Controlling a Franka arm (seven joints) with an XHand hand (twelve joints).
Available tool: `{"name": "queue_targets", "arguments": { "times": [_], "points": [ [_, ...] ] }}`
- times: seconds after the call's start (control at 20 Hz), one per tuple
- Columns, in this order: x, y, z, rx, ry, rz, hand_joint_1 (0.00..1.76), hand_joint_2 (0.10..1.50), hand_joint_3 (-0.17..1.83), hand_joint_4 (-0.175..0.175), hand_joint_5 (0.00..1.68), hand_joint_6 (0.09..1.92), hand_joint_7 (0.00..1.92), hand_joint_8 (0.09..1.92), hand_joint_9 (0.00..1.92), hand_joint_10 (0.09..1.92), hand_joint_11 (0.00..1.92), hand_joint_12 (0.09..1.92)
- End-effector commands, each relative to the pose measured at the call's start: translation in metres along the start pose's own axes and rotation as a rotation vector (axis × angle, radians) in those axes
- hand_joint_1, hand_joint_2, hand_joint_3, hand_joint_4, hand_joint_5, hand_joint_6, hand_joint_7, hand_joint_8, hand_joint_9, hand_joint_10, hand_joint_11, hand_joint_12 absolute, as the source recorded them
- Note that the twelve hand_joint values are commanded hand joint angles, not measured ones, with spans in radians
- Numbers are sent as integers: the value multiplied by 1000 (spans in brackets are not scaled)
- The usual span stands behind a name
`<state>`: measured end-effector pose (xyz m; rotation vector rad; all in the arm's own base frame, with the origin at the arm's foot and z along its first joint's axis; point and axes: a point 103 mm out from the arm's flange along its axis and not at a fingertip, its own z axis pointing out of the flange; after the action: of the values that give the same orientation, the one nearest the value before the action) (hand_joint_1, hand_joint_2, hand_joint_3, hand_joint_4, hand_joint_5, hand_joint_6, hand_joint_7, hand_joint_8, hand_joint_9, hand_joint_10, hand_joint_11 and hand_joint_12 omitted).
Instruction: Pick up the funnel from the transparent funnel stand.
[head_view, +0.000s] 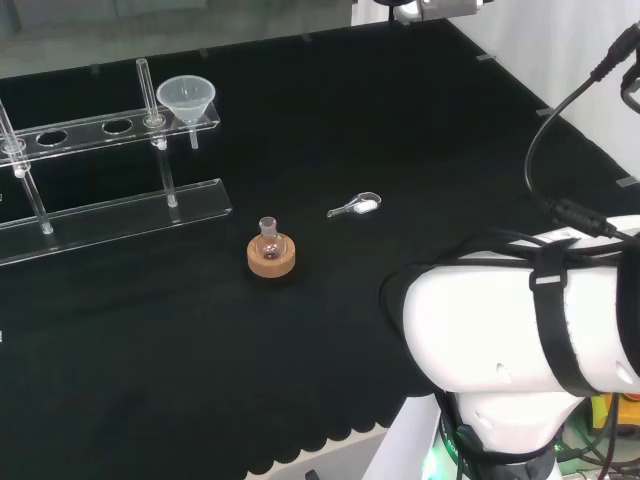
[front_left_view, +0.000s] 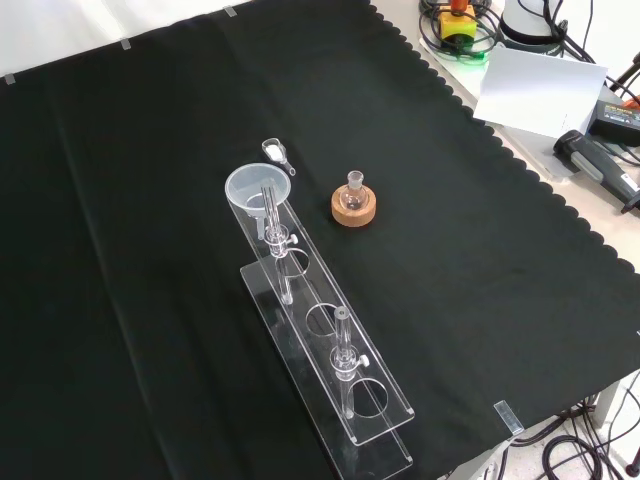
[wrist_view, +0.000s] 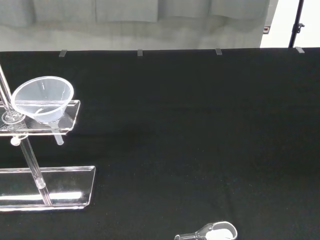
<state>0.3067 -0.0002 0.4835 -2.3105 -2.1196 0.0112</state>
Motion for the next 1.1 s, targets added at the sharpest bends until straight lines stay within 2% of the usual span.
{"name": "queue_targets", "arguments": {
  "times": [0.05, 0.2, 0.7, 0.95, 1.1],
  "points": [
    [2, 5, 0, -16, -11, 0, 280, 500, 290, 111, 0, 87, 0, 87, 0, 87, 0, 87],
    [6, 20, 1, -21, -10, -7, 275, 571, 138, 104, 0, 87, 0, 87, 0, 87, 0, 87],
    [19, 69, 2, -37, -32, -45, 271, 592, 100, 78, 0, 87, 0, 87, 0, 87, 0, 87],
    [39, 107, 12, -47, -4, -72, 372, 655, 117, 63, 0, 87, 0, 87, 0, 87, 0, 87],
    [55, 135, 17, -48, 14, -99, 359, 652, 110, 53, 0, 87, 0, 87, 0, 87, 0, 87]
  ]
}}
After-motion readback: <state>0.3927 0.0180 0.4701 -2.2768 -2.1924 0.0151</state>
